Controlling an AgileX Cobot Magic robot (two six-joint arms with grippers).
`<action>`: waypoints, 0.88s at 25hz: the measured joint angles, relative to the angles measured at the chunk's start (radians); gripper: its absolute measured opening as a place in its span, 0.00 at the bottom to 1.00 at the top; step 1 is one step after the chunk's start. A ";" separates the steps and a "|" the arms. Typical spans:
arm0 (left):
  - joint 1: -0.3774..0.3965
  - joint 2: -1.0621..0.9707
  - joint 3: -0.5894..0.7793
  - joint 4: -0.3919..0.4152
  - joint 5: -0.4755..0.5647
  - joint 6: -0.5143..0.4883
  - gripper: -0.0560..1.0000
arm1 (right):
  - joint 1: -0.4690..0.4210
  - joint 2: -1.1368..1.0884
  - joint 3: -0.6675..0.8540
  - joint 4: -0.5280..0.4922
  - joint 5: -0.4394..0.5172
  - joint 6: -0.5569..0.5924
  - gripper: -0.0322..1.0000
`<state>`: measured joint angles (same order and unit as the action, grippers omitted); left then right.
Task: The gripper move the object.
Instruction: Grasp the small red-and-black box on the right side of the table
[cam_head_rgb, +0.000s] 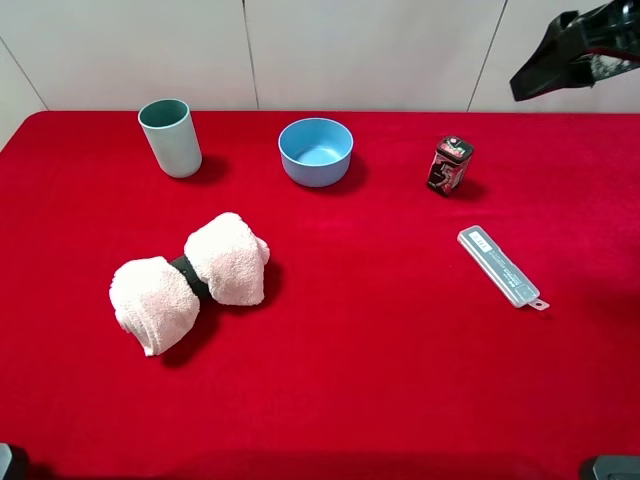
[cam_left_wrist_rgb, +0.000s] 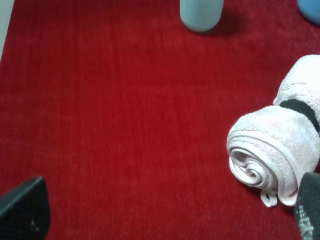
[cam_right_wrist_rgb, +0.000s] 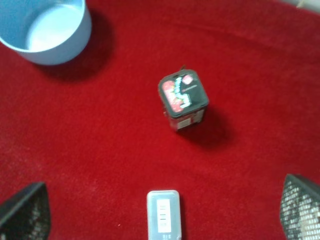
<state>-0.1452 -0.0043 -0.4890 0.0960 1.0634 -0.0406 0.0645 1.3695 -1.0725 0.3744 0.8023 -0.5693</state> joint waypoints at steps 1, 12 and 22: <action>0.000 0.000 0.000 0.000 0.000 0.000 0.97 | 0.000 0.019 -0.009 0.003 0.006 -0.006 0.70; 0.000 0.000 0.000 0.000 0.000 0.000 0.97 | 0.107 0.227 -0.135 -0.075 0.020 -0.019 0.70; 0.000 0.000 0.000 0.000 0.000 0.000 0.97 | 0.120 0.417 -0.235 -0.109 -0.025 -0.020 0.70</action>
<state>-0.1452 -0.0043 -0.4890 0.0960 1.0634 -0.0406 0.1840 1.7866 -1.3079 0.2657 0.7769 -0.5892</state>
